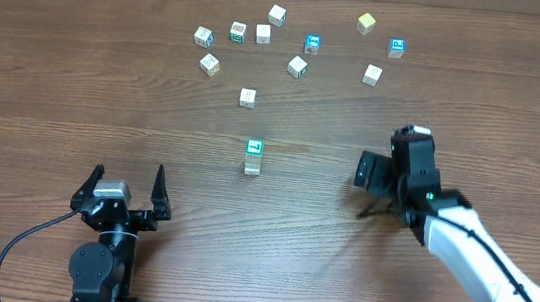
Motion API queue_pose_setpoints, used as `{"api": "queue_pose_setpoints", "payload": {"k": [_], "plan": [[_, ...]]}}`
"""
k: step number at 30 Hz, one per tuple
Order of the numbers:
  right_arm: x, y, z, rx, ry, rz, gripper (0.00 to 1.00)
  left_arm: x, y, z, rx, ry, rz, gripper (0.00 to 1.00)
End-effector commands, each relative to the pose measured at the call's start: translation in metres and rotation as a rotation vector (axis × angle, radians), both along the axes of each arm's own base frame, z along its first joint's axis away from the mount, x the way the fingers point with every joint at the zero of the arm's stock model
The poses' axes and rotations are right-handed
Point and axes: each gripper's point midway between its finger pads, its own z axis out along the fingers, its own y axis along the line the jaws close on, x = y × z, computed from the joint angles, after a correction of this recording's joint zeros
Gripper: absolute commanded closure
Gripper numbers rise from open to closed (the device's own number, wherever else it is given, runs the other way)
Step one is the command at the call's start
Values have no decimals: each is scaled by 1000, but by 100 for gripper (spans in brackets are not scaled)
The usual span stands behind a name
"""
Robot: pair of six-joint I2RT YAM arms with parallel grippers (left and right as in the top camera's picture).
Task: Form a tower
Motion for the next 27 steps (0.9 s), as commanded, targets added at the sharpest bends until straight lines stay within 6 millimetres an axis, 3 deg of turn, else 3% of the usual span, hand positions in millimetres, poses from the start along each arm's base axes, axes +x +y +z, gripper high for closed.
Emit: {"api": "queue_pose_setpoints", "payload": {"k": [1, 11, 21, 27], "plan": [[-7, 0, -2, 24, -50, 41, 0, 0, -2, 1, 22, -8, -13, 0], [-15, -6, 5, 161, -182, 121, 0, 0, -2, 1, 22, -8, -13, 0], [-54, -8, -9, 168, -357, 135, 0, 0, -2, 1, 22, -8, -13, 0], [-62, -7, -4, 175, -406, 146, 0, 0, -2, 1, 22, -8, -13, 0]]}}
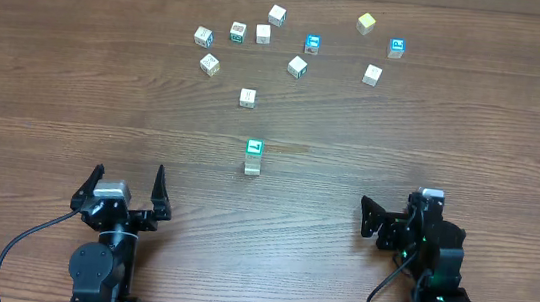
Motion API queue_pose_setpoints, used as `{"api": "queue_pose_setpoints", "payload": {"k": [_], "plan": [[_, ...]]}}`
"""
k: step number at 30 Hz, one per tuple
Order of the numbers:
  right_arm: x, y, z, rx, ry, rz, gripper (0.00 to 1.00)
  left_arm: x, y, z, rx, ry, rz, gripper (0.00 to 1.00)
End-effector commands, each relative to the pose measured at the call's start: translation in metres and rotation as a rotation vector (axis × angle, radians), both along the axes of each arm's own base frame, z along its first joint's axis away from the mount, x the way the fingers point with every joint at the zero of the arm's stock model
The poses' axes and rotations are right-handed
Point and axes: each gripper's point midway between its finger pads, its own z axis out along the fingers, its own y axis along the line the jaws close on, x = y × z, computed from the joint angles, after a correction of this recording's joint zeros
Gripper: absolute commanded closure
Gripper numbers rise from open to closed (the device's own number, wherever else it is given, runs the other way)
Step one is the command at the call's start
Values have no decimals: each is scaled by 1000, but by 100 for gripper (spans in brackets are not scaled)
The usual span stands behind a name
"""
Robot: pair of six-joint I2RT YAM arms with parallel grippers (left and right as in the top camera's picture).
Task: Form a tower
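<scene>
A small stack stands mid-table: a cube with a teal top [254, 147] sits on a pale cube [252, 167]. My left gripper [129, 172] rests open near the front left edge, its fingers pointing towards the far side, nothing between them. My right gripper [364, 219] sits low at the front right, well right of the stack, pointing left. Its fingers look apart and hold nothing.
Several loose cubes lie scattered across the far side of the wooden table [54, 98]. Among them are a white one [246, 97] closest to the stack, a teal-faced one [311, 44], another teal one [396, 48] and a yellowish one [366, 22].
My right arm has drawn back from mid-right of the table, level with the stack, to the front right edge. The stack, the loose cubes and my left gripper have not moved.
</scene>
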Motion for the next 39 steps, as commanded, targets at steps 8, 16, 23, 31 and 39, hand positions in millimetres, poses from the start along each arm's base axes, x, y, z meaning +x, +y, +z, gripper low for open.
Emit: {"api": "queue_pose_setpoints", "payload": {"k": [8, 16, 23, 31, 39], "plan": [[-7, -1, 21, 1, -68, 1, 0, 0, -2, 1, 22, -9, -13, 1], [-17, -7, 34, -13, -111, -28, 0, 0, -2, 1, 22, -8, -13, 1], [-12, -9, 79, -37, -314, -25, 0, 0, -2, 1, 22, -8, -13, 0], [-15, -7, 117, -112, -499, 18, 0, 0, -2, 1, 22, -8, -13, 1], [-20, -7, 139, -97, -591, 8, 0, 0, -2, 1, 22, -8, -13, 1]]}}
